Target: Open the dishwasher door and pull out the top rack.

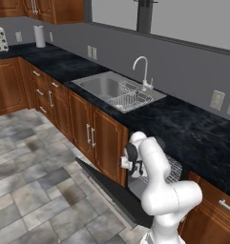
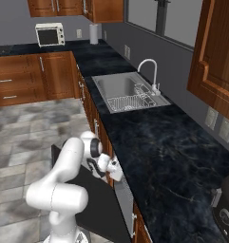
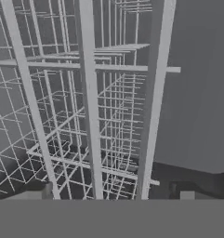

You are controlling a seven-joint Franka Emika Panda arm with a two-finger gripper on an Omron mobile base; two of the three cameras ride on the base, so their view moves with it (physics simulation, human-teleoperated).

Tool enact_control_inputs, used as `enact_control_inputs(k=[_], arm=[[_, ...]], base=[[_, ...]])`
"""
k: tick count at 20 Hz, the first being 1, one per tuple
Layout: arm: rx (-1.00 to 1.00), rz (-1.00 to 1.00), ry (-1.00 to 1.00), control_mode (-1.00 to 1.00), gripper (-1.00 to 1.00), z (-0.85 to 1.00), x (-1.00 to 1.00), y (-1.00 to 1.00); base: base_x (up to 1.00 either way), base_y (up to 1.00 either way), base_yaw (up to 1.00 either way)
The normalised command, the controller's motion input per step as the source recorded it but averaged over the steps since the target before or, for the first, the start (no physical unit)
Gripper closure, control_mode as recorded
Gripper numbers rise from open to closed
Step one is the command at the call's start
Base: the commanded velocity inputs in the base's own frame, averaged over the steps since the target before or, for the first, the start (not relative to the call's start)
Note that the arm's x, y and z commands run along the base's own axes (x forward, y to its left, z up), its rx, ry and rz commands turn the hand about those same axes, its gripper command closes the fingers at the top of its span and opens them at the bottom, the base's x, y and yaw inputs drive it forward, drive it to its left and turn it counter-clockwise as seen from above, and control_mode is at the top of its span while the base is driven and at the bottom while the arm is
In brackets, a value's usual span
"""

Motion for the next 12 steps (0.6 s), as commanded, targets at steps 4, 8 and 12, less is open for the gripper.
enact_control_inputs(k=[4, 8, 12], arm=[[0.03, 0.0, 0.12, -1.0, -1.0, -0.25, 0.05, -0.23], [0.1, 0.0, 0.18, -1.0, -1.0, -0.34, 0.03, -0.14], [0.13, 0.0, 0.19, -1.0, -1.0, -0.4, 0.0, -0.03]], base=[[0.0, 0.0, 0.0], [0.0, 0.0, 0.0], [0.0, 0.0, 0.0]])
